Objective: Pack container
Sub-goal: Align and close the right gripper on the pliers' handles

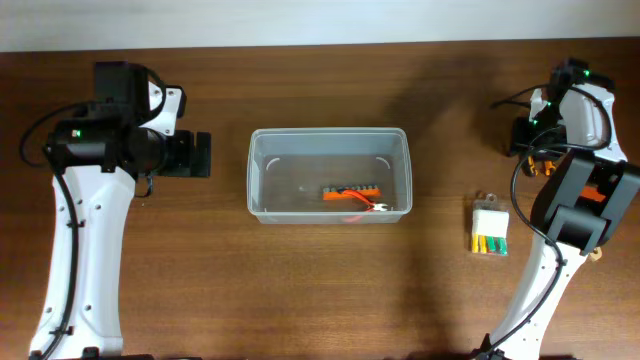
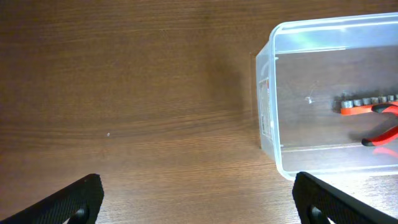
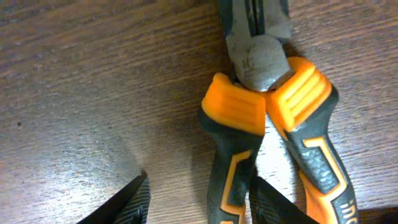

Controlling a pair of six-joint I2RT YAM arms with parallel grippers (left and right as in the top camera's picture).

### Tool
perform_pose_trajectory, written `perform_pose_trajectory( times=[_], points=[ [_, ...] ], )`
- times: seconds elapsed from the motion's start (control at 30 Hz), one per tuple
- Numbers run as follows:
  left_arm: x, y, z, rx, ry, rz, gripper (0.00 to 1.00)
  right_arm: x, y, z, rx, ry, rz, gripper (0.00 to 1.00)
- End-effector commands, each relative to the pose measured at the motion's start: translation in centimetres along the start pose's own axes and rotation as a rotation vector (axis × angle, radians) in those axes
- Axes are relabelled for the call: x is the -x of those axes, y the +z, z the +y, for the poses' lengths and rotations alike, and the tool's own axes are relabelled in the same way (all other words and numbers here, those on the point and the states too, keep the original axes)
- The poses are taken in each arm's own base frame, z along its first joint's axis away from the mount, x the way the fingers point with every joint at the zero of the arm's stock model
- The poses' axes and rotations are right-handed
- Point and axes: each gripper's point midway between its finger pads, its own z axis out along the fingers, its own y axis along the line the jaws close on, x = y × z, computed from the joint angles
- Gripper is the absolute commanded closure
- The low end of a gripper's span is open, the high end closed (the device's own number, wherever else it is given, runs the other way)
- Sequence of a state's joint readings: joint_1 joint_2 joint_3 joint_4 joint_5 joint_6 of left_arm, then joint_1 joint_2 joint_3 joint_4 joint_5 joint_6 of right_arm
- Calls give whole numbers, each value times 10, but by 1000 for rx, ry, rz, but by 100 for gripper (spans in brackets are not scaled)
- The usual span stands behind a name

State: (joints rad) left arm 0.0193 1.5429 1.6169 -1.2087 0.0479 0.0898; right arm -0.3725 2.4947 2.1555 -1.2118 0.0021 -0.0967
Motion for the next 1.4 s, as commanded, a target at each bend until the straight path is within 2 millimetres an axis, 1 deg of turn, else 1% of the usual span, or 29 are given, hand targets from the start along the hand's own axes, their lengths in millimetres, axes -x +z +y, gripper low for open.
perform_pose_trajectory(
  times=[0.0, 0.13, 0.4, 0.5, 0.73, 0.8, 1.0, 1.1, 1.23, 1.37],
  points=[
    [5, -5, 2, 6, 0, -18, 1, -2, 11, -6, -27, 39, 18, 50],
    [5, -5, 2, 6, 0, -18, 1, -1, 11, -8, -36, 53, 16, 53],
    [5, -5, 2, 6, 0, -18, 1, 0, 11, -8, -36, 53, 9, 53],
    [5, -5, 2, 6, 0, -18, 1, 1, 11, -8, -36, 53, 5, 57],
    [5, -5, 2, 7, 0, -18, 1, 1, 11, -8, -37, 49, 5, 57],
    [5, -5, 2, 6, 0, -18, 1, 1, 11, -12, -62, 49, 7, 62],
    [5, -5, 2, 7, 0, -18, 1, 0, 11, -17, -65, 57, 9, 62],
    [5, -5, 2, 7, 0, -18, 1, -2, 11, -20, -65, 65, 12, 67],
    [5, -5, 2, 6, 0, -18, 1, -3, 11, -25, -61, 75, 17, 69],
    [5, -5, 2, 7, 0, -18, 1, -4, 11, -27, -61, 79, 19, 73]
  ],
)
